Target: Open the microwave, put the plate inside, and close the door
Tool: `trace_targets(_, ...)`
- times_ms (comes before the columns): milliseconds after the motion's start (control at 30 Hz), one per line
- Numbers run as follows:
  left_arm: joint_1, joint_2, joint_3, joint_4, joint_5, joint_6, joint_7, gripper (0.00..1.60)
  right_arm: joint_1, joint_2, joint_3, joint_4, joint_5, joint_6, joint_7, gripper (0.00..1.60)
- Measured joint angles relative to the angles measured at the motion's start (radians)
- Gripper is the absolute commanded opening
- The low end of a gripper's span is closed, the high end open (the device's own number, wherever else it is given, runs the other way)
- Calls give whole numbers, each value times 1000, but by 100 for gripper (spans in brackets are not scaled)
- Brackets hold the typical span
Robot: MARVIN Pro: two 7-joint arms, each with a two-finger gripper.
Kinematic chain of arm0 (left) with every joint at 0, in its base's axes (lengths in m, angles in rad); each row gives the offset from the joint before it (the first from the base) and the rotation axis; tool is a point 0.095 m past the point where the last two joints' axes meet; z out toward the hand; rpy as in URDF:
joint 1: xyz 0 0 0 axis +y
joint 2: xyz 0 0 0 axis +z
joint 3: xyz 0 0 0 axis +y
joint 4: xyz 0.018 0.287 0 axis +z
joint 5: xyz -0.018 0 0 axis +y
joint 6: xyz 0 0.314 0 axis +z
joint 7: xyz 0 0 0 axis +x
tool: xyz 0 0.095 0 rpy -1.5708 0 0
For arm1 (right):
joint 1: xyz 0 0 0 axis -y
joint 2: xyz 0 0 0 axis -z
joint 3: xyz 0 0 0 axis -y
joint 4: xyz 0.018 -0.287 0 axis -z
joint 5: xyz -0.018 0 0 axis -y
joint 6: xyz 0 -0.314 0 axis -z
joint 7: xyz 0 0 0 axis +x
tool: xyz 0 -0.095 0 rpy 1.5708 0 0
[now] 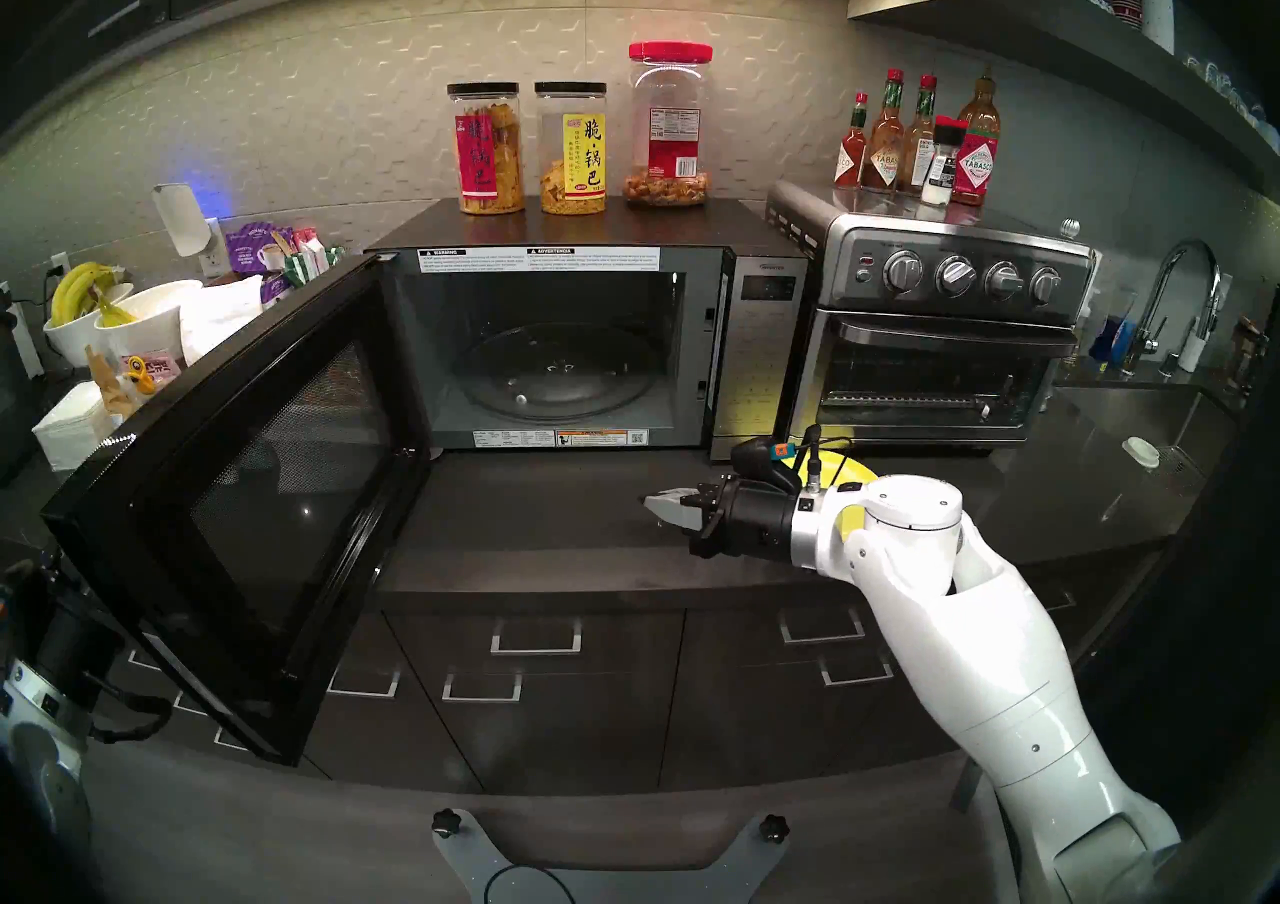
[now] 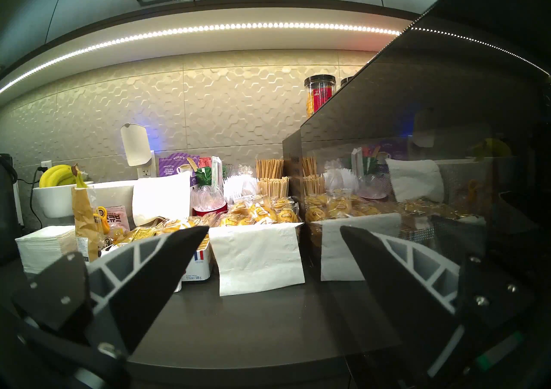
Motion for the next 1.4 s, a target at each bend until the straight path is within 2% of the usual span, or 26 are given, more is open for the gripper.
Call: trace_targets(1400,-12,-12,-4,0,6,10,-13,160,24,-2,17,4,-1,30,25,0)
